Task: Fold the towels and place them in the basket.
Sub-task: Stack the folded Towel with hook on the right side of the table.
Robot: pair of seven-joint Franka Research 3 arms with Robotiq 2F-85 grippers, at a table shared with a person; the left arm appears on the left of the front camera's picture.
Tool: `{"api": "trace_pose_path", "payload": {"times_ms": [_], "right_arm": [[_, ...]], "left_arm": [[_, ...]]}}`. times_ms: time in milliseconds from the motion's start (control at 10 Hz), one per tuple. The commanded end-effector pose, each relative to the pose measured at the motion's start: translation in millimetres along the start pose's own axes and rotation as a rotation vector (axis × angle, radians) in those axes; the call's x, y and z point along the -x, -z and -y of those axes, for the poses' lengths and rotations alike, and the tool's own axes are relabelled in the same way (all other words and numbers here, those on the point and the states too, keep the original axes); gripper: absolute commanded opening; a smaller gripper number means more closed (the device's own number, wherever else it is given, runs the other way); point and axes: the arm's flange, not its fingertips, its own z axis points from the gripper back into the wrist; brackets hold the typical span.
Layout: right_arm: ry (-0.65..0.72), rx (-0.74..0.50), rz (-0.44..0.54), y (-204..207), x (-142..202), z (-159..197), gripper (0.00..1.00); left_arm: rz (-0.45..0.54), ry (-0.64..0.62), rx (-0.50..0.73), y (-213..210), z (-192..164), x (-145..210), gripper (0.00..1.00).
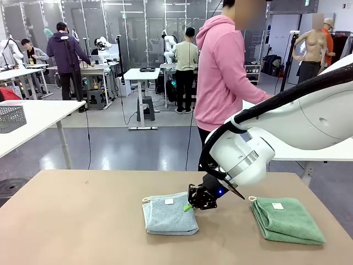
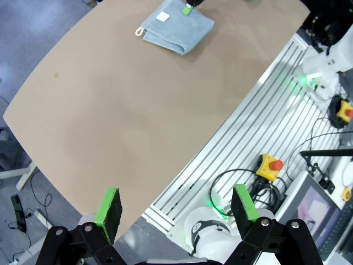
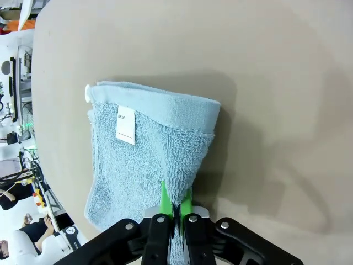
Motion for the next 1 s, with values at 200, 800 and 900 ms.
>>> {"api": "trace_pose_path", "payload": {"times_ms": [200,800,900], "right_arm": [[-0.042,0.066,0.002,-20.3,5.4,-18.1,0.05],[-0.261,0.348,-0.012,-140.0,23.9,-69.0,0.05],[-0.27,0.358,0.01,-158.8,25.1,-67.8,0.05]], "left_arm": [[-0.001,0.004,-0.003,0.9,1.2,-0.1,1.0],[-0.001,0.004,-0.003,0.9,1.2,-0.1,1.0],[-0.001,0.004,-0.003,0.9,1.2,-0.1,1.0]]}}
